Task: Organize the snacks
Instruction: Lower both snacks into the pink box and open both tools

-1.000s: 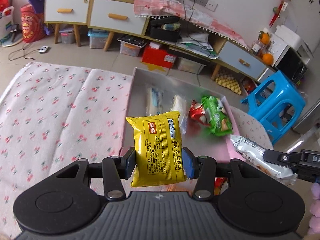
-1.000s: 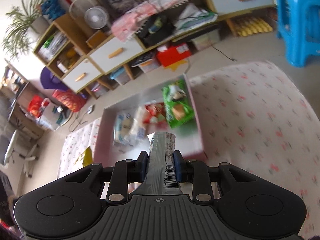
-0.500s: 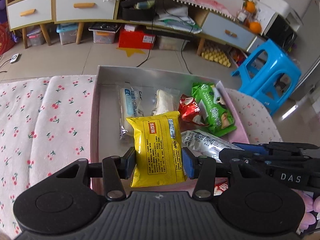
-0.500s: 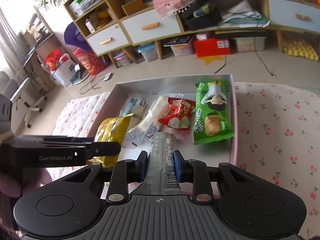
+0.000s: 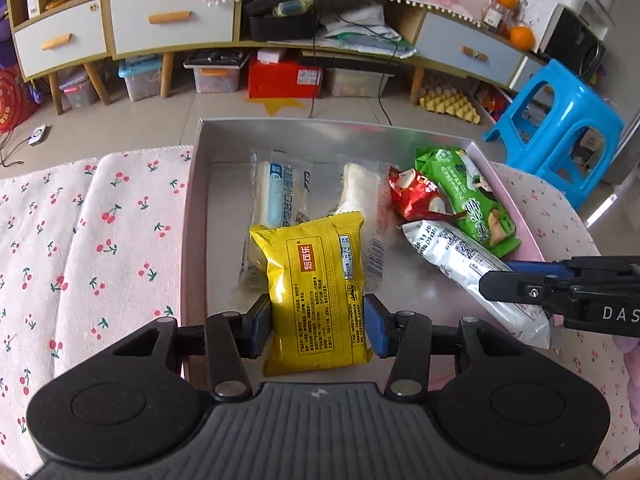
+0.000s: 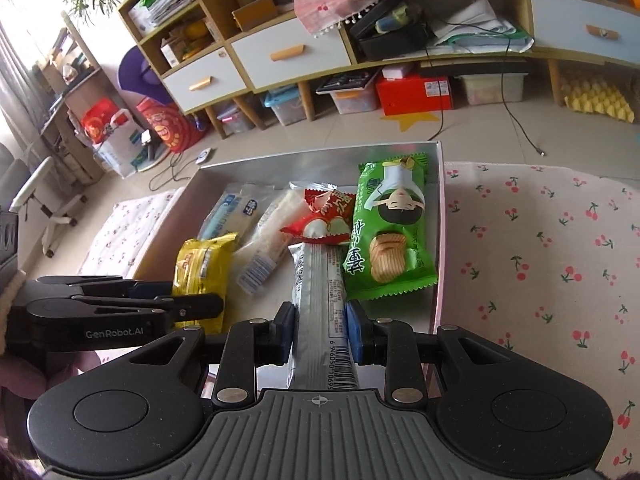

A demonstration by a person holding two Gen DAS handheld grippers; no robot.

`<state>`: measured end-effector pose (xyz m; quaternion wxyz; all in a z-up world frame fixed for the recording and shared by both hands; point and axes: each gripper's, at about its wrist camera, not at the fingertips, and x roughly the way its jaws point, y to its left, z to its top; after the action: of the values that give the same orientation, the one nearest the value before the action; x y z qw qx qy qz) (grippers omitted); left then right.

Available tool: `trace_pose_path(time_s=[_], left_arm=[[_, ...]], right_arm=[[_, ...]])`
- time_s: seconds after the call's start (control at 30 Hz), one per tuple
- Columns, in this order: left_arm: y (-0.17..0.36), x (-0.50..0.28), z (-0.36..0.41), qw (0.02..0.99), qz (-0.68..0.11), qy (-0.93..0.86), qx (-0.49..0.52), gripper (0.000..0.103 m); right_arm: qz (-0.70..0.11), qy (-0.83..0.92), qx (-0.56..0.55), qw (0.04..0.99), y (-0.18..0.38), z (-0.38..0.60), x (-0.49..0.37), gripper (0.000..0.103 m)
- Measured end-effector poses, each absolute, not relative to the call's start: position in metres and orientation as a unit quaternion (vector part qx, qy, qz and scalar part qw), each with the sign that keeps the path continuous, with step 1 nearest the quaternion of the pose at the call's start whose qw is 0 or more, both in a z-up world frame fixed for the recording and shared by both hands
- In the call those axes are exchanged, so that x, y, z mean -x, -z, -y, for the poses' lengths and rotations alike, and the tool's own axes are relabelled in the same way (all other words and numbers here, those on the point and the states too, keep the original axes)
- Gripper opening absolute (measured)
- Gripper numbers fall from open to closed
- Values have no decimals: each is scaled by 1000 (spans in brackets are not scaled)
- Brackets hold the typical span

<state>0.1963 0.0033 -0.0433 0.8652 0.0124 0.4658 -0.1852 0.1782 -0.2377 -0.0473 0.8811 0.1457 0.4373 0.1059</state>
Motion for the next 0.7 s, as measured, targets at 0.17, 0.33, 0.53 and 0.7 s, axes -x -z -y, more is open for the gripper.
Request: trace_pose_path(time_s=[0.17,0.33,0.53,0.7], left_arm=[[43,-196,1,875,-457,157,-33,45],[42,-196,1,880,-451,141,-42,45],[42,-194,1,881,-451,137,-32,48],[40,-191,1,877,-457,151,-1,61]], right_arm=[[-438,-99,-119,886,46,229,-179,27],[-436,-91,-88,891,45,218,-179,27],[-437,-81,-82,892,43,213,-177,30],[-437,-85,-78,892,33,208,-173,38]])
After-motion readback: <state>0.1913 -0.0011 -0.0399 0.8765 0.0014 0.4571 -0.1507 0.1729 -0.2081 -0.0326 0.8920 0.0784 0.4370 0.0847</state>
